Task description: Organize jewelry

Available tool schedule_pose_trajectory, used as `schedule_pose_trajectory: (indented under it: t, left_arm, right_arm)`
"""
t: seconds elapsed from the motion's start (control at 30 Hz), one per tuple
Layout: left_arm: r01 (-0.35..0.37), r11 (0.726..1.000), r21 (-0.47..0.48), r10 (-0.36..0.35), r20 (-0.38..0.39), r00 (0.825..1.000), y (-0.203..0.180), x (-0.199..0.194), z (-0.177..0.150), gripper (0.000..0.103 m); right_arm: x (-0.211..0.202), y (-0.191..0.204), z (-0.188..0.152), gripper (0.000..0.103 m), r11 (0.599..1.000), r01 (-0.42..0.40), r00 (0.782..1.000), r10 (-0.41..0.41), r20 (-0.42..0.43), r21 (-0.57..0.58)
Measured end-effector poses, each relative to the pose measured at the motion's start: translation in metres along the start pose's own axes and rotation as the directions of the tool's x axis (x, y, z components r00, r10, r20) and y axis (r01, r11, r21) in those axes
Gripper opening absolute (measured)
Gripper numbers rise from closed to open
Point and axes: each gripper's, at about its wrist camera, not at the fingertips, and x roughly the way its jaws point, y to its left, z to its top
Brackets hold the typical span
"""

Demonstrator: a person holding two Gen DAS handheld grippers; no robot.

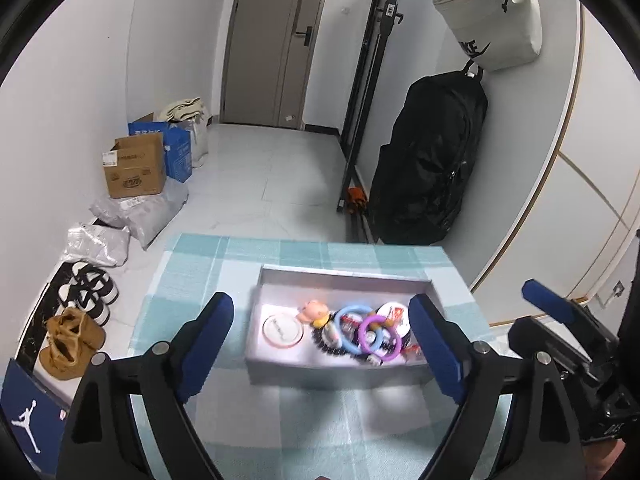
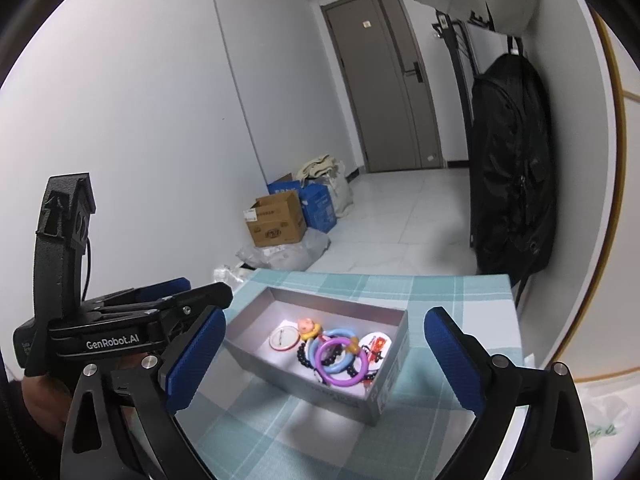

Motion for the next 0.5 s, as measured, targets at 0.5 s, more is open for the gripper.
schedule_pose_trajectory:
  t: [0.5]
  left_arm:
    - [-0.047, 0.997, 0.063, 0.044, 0.043, 0.998, -0.005, -0.032, -0.02, 0.087]
  right_arm:
    - [-0.024, 0.02, -0.022, 0.101, 0.996, 0.026, 0.999, -0.022, 0.041, -0.083]
